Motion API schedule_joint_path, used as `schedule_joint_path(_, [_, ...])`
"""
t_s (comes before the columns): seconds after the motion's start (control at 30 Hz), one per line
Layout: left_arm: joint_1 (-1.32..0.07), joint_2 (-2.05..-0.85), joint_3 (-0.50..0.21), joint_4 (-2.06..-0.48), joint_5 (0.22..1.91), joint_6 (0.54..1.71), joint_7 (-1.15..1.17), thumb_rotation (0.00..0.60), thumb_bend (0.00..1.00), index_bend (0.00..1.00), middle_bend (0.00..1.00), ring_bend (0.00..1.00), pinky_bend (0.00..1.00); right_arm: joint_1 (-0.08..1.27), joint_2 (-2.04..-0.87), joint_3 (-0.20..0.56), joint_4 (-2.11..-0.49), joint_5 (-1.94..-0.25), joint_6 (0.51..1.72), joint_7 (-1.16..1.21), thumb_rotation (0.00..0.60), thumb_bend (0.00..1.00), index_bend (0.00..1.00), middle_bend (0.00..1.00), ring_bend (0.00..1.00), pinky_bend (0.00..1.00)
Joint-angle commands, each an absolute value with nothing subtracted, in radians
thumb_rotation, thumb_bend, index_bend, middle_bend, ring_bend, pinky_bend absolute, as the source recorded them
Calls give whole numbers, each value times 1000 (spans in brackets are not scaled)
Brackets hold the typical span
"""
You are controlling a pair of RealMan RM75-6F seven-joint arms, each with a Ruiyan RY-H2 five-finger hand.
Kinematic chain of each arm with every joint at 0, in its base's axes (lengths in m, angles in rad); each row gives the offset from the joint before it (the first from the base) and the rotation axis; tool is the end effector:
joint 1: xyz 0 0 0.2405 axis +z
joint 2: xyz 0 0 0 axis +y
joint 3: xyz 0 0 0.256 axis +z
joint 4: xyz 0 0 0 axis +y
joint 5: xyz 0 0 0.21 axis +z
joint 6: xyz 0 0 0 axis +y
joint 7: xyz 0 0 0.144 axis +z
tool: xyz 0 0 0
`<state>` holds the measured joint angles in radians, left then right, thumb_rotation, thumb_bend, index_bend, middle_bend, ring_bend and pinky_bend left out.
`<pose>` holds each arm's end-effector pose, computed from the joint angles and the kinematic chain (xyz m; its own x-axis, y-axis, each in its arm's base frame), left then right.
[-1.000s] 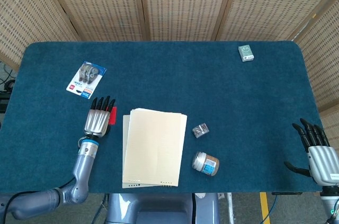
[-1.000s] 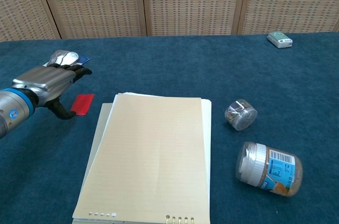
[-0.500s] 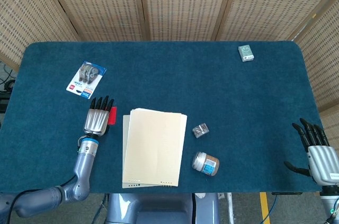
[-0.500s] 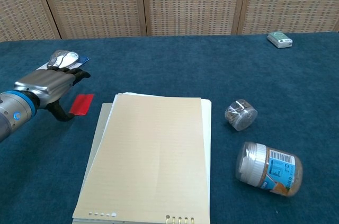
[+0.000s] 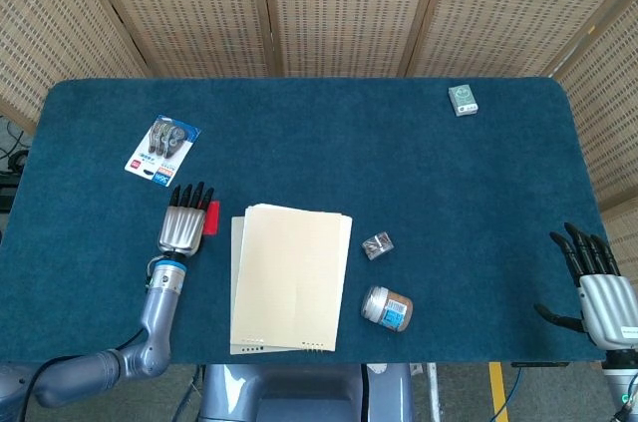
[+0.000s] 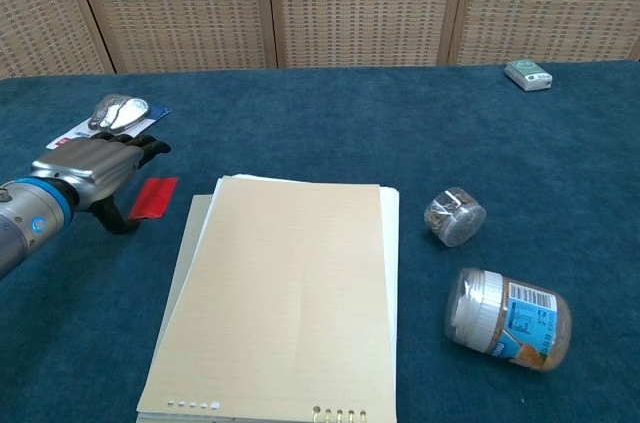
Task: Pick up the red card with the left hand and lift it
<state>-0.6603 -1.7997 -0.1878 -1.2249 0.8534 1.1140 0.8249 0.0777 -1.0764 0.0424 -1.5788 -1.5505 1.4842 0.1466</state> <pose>-0.2079 0.3366 -0.0577 0.6887 0.2394 0.6843 0.7188 -0.1023 -0.6877 -0.3161 -0.1778 0.1722 0.3335 -0.0149 0.9426 -0.9419 -0.0471 0.3325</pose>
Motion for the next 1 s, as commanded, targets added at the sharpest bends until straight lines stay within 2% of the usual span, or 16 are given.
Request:
schedule_joint_path(0.03, [-662,-1808,-189,-1213,849,1112,823,600,335,0,0,0,0,77,-1077,42,-1579,-1551,1485,146,600,131,65,0,0,0])
schedule_joint_path(1.0, [-693,-1861,-226,-1106,894,1132,784,600,357,0,0,0,0,78,-1076,43,-1580,-1547,1482,144,600,131,65,0,0,0])
